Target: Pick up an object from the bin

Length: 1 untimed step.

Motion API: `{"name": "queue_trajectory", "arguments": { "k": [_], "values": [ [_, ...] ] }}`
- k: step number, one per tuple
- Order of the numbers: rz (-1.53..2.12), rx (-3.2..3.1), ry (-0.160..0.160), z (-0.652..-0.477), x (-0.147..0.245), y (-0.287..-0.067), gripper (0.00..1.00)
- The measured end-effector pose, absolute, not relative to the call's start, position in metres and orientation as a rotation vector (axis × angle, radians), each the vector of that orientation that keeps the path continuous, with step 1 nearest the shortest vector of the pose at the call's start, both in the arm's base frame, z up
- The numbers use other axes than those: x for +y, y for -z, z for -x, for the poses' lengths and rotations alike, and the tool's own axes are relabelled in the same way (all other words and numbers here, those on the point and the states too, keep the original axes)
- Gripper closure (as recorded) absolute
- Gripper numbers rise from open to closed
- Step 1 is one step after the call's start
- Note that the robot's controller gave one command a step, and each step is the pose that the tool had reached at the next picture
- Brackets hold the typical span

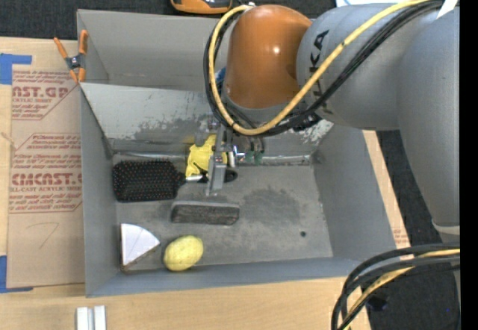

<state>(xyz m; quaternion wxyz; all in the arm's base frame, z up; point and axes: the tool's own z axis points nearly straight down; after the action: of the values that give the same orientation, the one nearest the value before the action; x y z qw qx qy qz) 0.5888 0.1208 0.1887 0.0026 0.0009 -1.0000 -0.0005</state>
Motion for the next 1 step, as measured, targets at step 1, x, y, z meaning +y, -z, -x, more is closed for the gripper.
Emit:
{"name": "queue_trajectory", "arguments": {
  "k": [1],
  "values": [
    [0.0,-3.143,0.003,-0.5901,0.1198,-0.1936,0.0]
  ]
}}
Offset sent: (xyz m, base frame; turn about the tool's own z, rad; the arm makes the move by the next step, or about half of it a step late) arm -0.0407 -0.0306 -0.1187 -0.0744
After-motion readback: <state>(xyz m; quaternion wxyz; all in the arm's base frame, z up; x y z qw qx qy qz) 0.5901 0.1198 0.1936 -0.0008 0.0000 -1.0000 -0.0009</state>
